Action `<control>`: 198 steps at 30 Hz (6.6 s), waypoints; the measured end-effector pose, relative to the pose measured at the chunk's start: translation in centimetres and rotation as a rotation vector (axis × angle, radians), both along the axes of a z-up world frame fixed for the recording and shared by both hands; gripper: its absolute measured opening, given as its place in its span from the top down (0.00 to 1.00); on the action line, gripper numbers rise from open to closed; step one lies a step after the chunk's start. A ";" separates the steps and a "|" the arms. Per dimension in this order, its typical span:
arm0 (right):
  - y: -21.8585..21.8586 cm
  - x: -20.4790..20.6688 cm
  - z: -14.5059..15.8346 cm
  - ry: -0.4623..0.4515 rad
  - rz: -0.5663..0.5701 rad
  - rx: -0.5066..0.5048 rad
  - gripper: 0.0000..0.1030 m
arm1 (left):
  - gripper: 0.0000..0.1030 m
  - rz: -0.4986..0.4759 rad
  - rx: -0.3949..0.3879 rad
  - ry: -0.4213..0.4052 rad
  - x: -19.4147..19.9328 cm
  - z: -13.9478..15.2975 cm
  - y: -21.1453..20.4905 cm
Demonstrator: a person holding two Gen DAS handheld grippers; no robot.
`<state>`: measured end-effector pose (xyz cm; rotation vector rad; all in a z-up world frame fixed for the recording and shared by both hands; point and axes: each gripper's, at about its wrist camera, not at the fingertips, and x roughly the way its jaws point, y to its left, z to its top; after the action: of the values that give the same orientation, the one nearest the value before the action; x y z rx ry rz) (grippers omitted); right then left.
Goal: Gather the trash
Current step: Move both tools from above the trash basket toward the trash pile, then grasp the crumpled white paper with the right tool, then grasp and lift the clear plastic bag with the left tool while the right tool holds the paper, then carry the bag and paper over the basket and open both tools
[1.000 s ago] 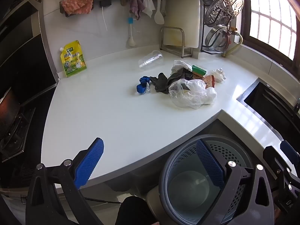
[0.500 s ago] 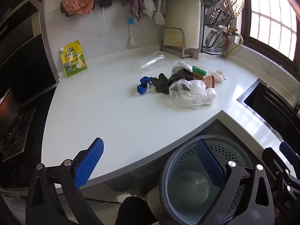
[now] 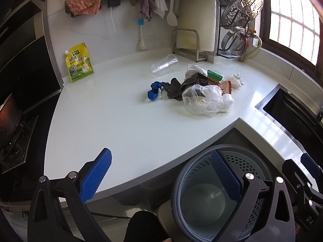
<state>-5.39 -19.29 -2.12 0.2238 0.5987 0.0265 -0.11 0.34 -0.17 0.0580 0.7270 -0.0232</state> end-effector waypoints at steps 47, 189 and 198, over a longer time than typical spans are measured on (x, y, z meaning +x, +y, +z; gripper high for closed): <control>-9.5 26.9 -1.3 0.121 0.116 -0.083 0.17 | 0.06 0.103 -0.055 0.042 13.7 -3.2 -5.1; -1.5 -2.9 -9.6 0.195 0.119 0.066 0.69 | 0.68 -0.278 0.016 0.165 -3.1 -9.5 -5.0; -1.6 -2.5 -9.8 0.199 0.109 0.066 0.67 | 0.63 -0.274 0.010 0.169 -2.9 -9.7 -4.9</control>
<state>-7.91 -20.91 -11.94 0.2592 0.8090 0.1304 -3.02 -4.52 -9.86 0.1664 0.8836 -0.2892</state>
